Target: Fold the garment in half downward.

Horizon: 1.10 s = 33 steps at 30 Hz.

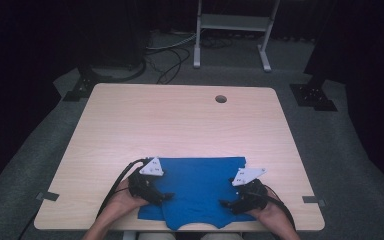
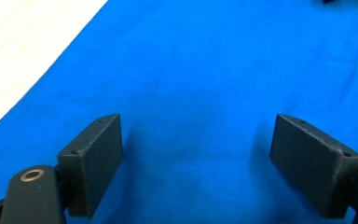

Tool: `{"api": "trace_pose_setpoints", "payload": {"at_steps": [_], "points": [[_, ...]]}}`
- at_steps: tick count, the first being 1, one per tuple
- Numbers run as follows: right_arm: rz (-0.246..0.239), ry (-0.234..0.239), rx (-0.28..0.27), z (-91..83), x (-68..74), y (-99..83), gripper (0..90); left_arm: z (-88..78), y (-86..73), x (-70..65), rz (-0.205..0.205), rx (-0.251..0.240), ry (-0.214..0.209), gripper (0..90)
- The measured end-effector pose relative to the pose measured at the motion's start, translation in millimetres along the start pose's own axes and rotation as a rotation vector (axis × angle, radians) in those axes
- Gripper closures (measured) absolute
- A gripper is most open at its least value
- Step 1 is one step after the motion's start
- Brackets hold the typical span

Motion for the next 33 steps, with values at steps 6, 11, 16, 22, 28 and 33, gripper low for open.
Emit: {"api": "trace_pose_setpoints", "payload": {"at_steps": [6, 11, 16, 22, 28, 33], "points": [[-0.01, 0.021, 0.016, -6.6, -4.2, -6.6, 20.6, 8.6, 8.0, -1.5, -0.007, 0.001, 0.013, 14.5], [-0.013, 0.03, 0.026, -15.2, -12.4, -16.1, 20.7, 20.2, 18.9, -6.6, -0.007, 0.016, 0.023, 14.6], [-0.009, 0.027, 0.035, -25.7, -25.1, -28.4, 20.7, 34.5, 31.1, -12.4, 0.009, 0.017, 0.025, 14.6], [-0.006, 0.022, 0.038, -35.0, -36.7, -39.6, 20.7, 46.7, 42.3, -16.9, 0.009, 0.013, 0.023, 14.6], [0.006, 0.018, 0.046, -41.6, -43.1, -47.7, 20.7, 54.8, 50.2, -18.9, 0.006, 0.009, 0.018, 14.6], [0.012, 0.015, 0.042, -48.1, -48.0, -55.4, 20.7, 61.2, 56.0, -20.5, 0.01, 0.007, 0.021, 14.6]]}}
Point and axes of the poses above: each handheld gripper's, and its own axes: z roughly forward along the jaws, y roughly out of its top, x roughly to its left, the point moved 8 cm from there along z, roughly forward along the jaws, and after that the axes turned 5 degrees about -y, right-handed, at the moved point
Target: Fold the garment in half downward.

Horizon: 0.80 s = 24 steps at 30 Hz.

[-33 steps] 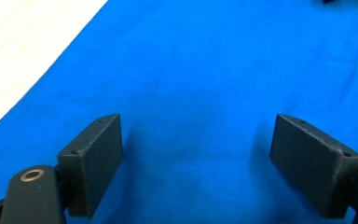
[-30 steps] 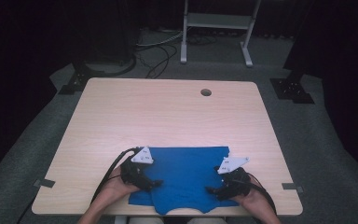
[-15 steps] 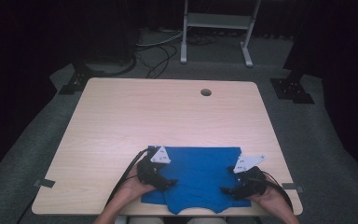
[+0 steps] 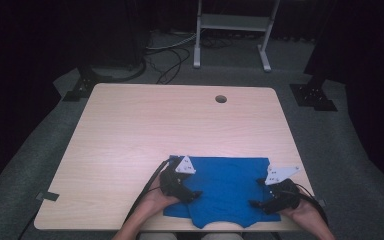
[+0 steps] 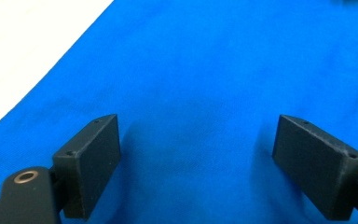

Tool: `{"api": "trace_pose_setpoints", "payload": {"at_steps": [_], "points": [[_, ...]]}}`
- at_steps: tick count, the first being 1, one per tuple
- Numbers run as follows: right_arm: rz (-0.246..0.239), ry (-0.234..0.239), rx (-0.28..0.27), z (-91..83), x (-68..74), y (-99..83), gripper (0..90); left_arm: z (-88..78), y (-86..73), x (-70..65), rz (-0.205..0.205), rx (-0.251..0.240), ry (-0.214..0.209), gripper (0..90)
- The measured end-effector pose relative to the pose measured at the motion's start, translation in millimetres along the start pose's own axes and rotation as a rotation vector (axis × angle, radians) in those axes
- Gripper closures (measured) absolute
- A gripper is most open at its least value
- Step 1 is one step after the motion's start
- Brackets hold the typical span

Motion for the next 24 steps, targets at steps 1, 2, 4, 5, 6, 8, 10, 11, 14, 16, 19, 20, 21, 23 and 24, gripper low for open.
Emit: {"api": "trace_pose_setpoints", "payload": {"at_steps": [1, 2, 4, 5, 6, 8, 10, 11, 14, 16, 19, 20, 21, 23, 24], "points": [[0.0, 0.0, 0.0, -1.0, -0.9, -1.3, 20.7, 1.1, 1.0, -0.5, 0.001, -0.002, -0.001, 14.6], [0.0, -0.001, -0.001, -1.7, -1.5, -2.2, 20.7, 2.6, 2.3, -1.3, 0.003, -0.002, 0.0, 14.6], [-0.001, -0.001, 0.0, -4.1, -3.6, -5.2, 20.7, 4.7, 4.2, -2.8, 0.007, -0.003, -0.002, 14.6], [0.0, 0.0, -0.001, -4.8, -4.1, -6.0, 20.7, 5.6, 4.9, -3.6, 0.009, -0.001, -0.003, 14.6], [0.001, -0.001, 0.002, -5.8, -4.9, -7.2, 20.7, 6.4, 5.6, -4.5, 0.008, -0.003, -0.004, 14.6], [0.002, 0.0, 0.003, -7.6, -6.2, -9.3, 20.7, 8.1, 7.2, -5.9, 0.012, -0.005, -0.008, 14.6], [0.003, -0.001, 0.004, -9.7, -8.1, -11.8, 20.6, 9.8, 8.7, -7.2, 0.012, -0.008, -0.011, 14.6], [0.005, -0.002, 0.006, -10.5, -8.5, -12.7, 20.6, 10.5, 9.4, -7.6, 0.014, -0.01, -0.012, 14.6], [0.007, -0.003, 0.008, -11.6, -8.9, -13.7, 20.0, 10.9, 12.8, -8.0, 0.029, -0.026, -0.014, 14.6], [0.01, 0.0, 0.011, -12.8, -7.9, -13.1, 17.9, 10.5, 14.3, -7.9, 0.028, -0.035, -0.016, 14.6], [0.017, 0.004, 0.002, -16.6, -4.6, -10.3, 17.9, 9.4, 16.6, -7.6, 0.034, -0.043, -0.013, 14.6], [0.017, 0.004, 0.002, -16.6, -4.6, -10.3, 17.9, 9.4, 16.6, -7.6, 0.034, -0.043, -0.013, 14.6], [0.025, 0.014, -0.015, -20.1, -1.6, -8.5, 17.9, 7.5, 17.9, -7.0, 0.035, -0.049, -0.01, 14.6], [0.028, 0.009, -0.014, -22.1, -0.6, -8.8, 15.8, 5.8, 18.8, -6.3, 0.034, -0.057, -0.008, 14.6], [0.035, 0.005, -0.015, -23.0, -0.2, -8.9, 14.6, 4.4, 19.1, -5.5, 0.038, -0.057, -0.008, 14.6]]}}
Point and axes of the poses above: each handheld gripper's, and its own axes: z roughly forward along the jaws, y roughly out of its top, x roughly to its left, the point moved 8 cm from there along z, roughly forward along the jaws, and after that the axes turned 5 degrees about -y, right-handed, at the moved point
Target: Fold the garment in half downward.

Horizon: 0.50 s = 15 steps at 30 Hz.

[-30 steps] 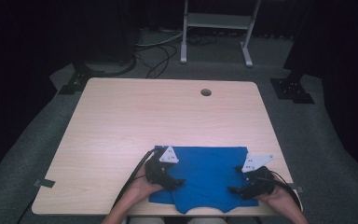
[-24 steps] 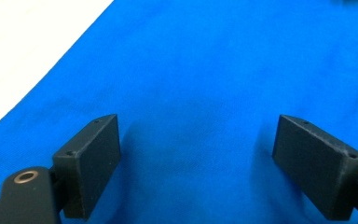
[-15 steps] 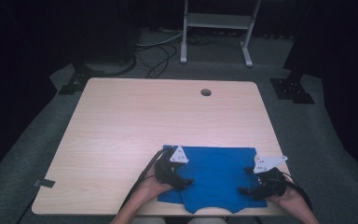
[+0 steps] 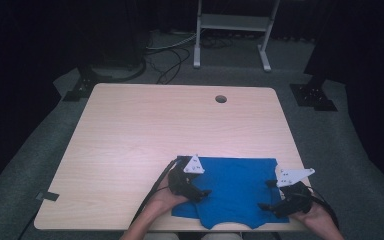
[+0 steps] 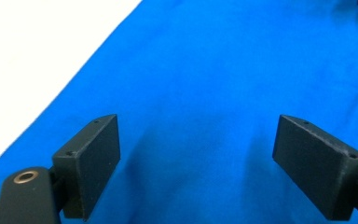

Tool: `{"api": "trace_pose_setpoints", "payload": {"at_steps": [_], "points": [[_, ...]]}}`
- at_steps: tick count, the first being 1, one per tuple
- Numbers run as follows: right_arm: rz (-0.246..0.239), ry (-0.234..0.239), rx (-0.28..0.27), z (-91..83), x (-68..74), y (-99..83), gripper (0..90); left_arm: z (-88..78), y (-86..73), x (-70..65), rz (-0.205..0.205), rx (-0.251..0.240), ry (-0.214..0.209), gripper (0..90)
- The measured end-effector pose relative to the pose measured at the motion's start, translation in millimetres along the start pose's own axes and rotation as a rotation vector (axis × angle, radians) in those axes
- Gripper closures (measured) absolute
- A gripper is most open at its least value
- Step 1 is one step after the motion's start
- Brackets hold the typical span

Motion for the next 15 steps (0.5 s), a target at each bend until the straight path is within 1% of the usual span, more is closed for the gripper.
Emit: {"api": "trace_pose_setpoints", "payload": {"at_steps": [3, 6, 10, 13, 15], "points": [[0.016, -0.006, -0.005, -3.9, 1.4, -0.2, 14.2, -4.7, 1.3, 2.2, -0.002, -0.02, 0.004, 14.6], [0.023, -0.012, -0.015, -7.3, 4.2, 0.2, 13.2, -8.7, 1.0, 4.6, -0.009, -0.028, 0.005, 14.6], [0.025, -0.015, -0.023, -10.0, 7.2, 0.7, 13.1, -13.8, -0.2, 8.8, -0.006, -0.013, 0.007, 14.6], [0.022, -0.02, -0.017, -11.2, 8.9, 0.7, 13.1, -18.8, 0.5, 13.1, -0.012, -0.024, 0.007, 14.6], [0.021, -0.021, -0.015, -11.4, 9.8, 0.9, 13.1, -21.2, 0.4, 15.4, -0.025, -0.029, 0.004, 14.5]]}}
Point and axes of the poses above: each handheld gripper's, and its own axes: z roughly forward along the jaws, y roughly out of its top, x roughly to its left, the point moved 8 cm from there along z, roughly forward along the jaws, and after that the axes turned 5 degrees about -y, right-handed, at the moved point
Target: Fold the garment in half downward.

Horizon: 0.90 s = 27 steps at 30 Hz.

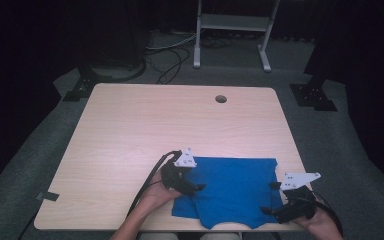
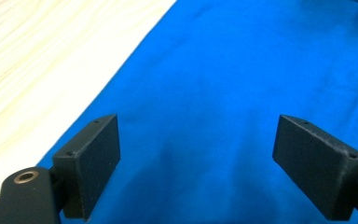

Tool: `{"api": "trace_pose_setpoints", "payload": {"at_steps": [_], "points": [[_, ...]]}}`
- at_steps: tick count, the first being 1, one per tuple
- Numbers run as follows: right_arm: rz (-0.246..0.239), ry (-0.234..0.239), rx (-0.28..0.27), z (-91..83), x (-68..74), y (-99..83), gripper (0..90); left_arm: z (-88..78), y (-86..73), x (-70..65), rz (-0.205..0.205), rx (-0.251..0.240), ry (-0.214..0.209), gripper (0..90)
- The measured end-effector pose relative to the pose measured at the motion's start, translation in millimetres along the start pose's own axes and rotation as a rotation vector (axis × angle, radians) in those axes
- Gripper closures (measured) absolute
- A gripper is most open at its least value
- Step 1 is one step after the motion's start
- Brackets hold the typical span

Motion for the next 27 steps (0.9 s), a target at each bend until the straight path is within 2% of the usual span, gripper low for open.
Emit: {"api": "trace_pose_setpoints", "payload": {"at_steps": [6, 9, 16, 27], "points": [[-0.005, -0.002, 0.006, 0.3, 2.8, 2.6, 13.1, -3.4, -0.5, 4.7, 0.002, -0.006, -0.005, 14.6], [-0.004, 0.003, 0.003, 0.3, 4.1, 4.9, 13.1, -4.0, -1.0, 7.1, 0.001, 0.015, -0.007, 14.5], [-0.015, -0.001, 0.01, -0.8, 6.9, 9.4, 13.1, -10.4, 7.9, 15.7, 0.007, 0.008, 0.001, 12.0], [-0.025, 0.002, 0.009, -2.0, 12.3, 16.1, 13.1, -15.9, 19.9, 29.1, 0.026, 0.01, -0.019, 11.8]]}}
Point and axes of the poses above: each handheld gripper's, and its own axes: z roughly forward along the jaws, y roughly out of its top, x roughly to its left, the point moved 8 cm from there along z, roughly forward along the jaws, and after that the axes turned 5 degrees about -y, right-handed, at the moved point
